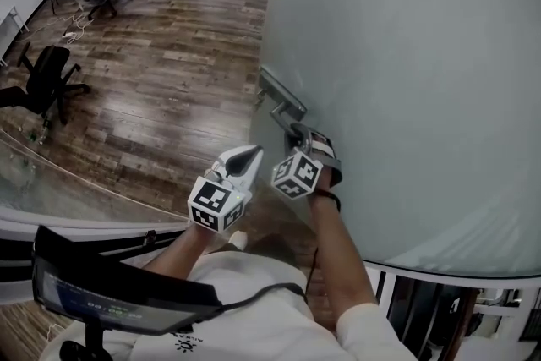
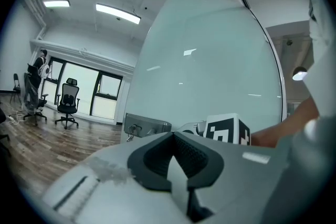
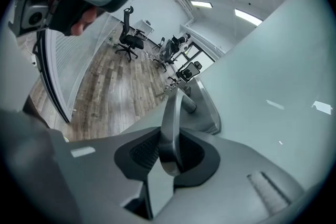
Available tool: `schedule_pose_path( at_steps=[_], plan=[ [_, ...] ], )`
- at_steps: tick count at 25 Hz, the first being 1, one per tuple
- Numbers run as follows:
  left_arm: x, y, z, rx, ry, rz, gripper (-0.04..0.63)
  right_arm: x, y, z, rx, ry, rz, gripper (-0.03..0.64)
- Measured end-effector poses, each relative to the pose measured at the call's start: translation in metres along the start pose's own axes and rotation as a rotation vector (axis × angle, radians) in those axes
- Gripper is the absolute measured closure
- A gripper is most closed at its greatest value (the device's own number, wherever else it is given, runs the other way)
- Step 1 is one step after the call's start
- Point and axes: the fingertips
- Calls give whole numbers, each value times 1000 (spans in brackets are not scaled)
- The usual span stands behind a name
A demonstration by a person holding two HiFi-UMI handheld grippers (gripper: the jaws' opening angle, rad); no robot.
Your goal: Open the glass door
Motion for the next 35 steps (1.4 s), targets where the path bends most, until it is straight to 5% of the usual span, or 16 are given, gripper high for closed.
schedule_pose_path(
  at_steps=[7,24,35],
  plan=[
    [-4,15,13,23,-3,11,589,-19,13,-30,-51,41,43,547],
    [-28,154,9,93,31,17,591,-106,54,-98,-111,155,84,541],
    [-33,193,-1,51,71,63,591,-115,56,-126,-127,291,50,537]
  ],
)
Point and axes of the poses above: the fingertips, and each gripper's own axes: y forward along the fingers, z to its left, x out of its top, and after that the axes turned 12 degrees about -z, right-handed
